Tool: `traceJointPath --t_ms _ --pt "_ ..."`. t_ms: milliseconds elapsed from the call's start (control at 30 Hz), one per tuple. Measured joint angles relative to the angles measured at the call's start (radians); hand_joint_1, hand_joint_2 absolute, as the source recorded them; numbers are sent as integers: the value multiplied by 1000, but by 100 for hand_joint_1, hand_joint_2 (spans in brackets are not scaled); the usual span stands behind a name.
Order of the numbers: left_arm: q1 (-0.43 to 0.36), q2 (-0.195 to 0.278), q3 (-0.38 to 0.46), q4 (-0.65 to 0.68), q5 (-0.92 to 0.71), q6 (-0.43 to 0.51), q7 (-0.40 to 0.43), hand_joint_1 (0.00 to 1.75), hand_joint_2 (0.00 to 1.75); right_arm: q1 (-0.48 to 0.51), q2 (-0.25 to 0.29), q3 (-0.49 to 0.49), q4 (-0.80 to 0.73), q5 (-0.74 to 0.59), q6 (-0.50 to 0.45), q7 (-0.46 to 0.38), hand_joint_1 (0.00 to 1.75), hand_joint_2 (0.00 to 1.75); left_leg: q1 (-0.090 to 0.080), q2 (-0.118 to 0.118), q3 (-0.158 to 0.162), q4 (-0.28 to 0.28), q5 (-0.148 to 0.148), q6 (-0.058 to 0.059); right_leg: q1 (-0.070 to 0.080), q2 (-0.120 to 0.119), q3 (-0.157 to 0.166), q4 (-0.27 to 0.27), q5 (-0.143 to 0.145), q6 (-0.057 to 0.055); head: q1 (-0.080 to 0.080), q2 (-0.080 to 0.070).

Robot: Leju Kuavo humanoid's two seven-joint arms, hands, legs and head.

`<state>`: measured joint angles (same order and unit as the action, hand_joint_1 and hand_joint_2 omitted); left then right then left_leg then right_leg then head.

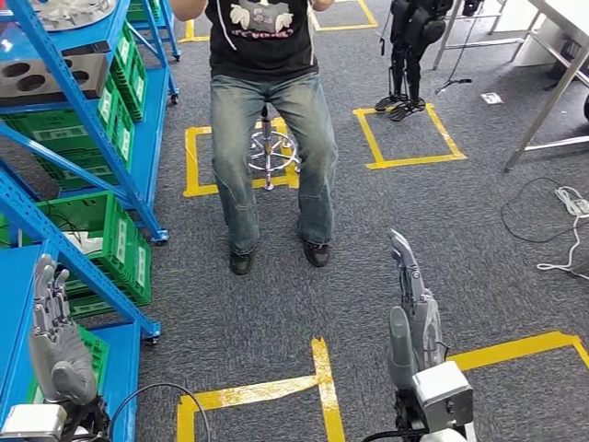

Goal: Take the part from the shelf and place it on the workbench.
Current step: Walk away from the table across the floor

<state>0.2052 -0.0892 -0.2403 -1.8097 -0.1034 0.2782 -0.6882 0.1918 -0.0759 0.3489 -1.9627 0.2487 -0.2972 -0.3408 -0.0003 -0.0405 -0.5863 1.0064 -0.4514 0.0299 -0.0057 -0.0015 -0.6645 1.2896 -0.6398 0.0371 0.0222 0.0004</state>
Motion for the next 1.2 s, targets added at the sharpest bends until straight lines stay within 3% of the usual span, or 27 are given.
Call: traceJointPath --t_ms 67,100,133,200,267,333,400,467,500,567,633,700,767,833,900,967,1000,1033,1067,1133,1200 --pt "0 0 0 0 0 -1 0 0 0 0 0 0 0 0 0 0 0 0 1 -26 3 1 -1 -1 -3 15 40 -106 77 -3 0 0" --pt "0 0 0 0 0 -1 0 0 0 0 0 0 0 1 0 0 0 0 0 -38 3 3 -1 -4 -5 37 69 -176 110 -4 0 0" --pt "-1 0 1 0 0 -1 0 0 0 0 0 0 0 1 0 0 0 0 0 -50 0 6 -1 -8 -8 58 95 -232 129 -5 0 0" --pt "0 0 1 0 0 -2 0 0 0 0 0 0 0 2 0 0 0 0 2 -70 -11 9 3 -20 -9 80 116 -273 132 -8 -1 0" --pt "1 0 1 0 0 -3 0 0 0 -1 0 0 0 2 0 0 0 0 6 -81 -18 11 6 -33 -7 59 120 -279 136 -16 -1 0" --pt "1 1 1 -1 0 -2 0 0 0 -2 0 -1 0 3 0 0 0 0 3 -44 -36 50 -20 -41 -8 32 125 -285 139 -28 -5 0" --pt "0 1 1 -1 0 -2 0 0 0 -1 0 -1 0 3 0 0 0 0 2 8 -89 164 -81 -47 -6 3 127 -288 138 -37 -9 0" --pt "1 1 1 -1 0 -2 0 0 0 1 0 -2 0 3 0 0 0 0 5 22 -142 278 -123 -52 -3 -27 127 -287 136 -40 -10 0" --pt "1 1 1 -1 1 -2 0 0 0 1 0 -2 0 3 1 0 0 0 5 24 -148 292 -119 -52 -2 -41 127 -287 135 -41 -10 0" --pt "1 1 1 -1 1 -2 0 0 0 0 0 -2 0 3 1 0 0 0 5 36 -102 204 -62 -49 -1 -67 130 -287 132 -39 -10 0" --pt "0 1 1 -2 1 -1 0 0 0 -1 0 -2 0 3 1 0 0 0 -2 85 -32 70 -12 -39 4 -87 136 -285 126 -34 -10 0" --pt "0 1 1 -2 1 -1 0 0 0 -1 0 -2 0 3 1 0 0 0 -12 114 -5 15 -4 -28 10 -105 140 -286 121 -26 -9 0" --pt "2 2 1 -2 1 -1 0 0 0 -3 0 -1 0 3 1 0 0 0 -12 93 -5 8 -2 -18 11 -121 145 -289 116 -17 -9 0" --pt "1 1 2 -3 1 0 0 0 0 -5 0 -1 0 3 1 -1 0 0 -5 71 -1 -1 4 -7 6 -84 136 -263 93 -7 -6 0" --pt "0 -1 2 -4 0 0 0 0 0 -4 0 -1 0 3 1 -1 0 0 -1 49 1 -4 6 1 1 -22 84 -154 37 1 0 0" --pt "1 -2 3 -4 0 0 0 0 0 -1 0 0 0 2 1 0 0 0 -2 25 -1 -4 7 4 0 -2 14 -22 -8 6 2 0" --pt "1 -2 3 -4 0 0 0 0 0 0 0 0 0 2 1 0 0 0 -2 12 0 -4 7 4 0 -1 -5 5 -5 6 2 0" --pt "1 -2 3 -4 0 0 0 0 0 0 0 0 0 2 1 0 0 0 -2 -1 1 -3 7 4 -1 1 -4 -11 19 6 2 0" --pt "1 -2 3 -4 0 0 0 0 0 -1 0 0 0 2 1 0 0 0 -2 -15 3 -3 6 3 -2 7 14 -63 57 5 2 0" --pt "0 -2 3 -4 0 -1 0 0 0 0 0 0 0 2 0 0 0 0 -2 -40 2 2 5 -2 -8 48 72 -203 125 1 2 0" --pt "0 -3 3 -4 -1 -3 0 0 0 3 0 0 0 2 -2 -2 0 0 -1 -62 -6 6 6 -13 -11 82 106 -273 141 -3 1 0"
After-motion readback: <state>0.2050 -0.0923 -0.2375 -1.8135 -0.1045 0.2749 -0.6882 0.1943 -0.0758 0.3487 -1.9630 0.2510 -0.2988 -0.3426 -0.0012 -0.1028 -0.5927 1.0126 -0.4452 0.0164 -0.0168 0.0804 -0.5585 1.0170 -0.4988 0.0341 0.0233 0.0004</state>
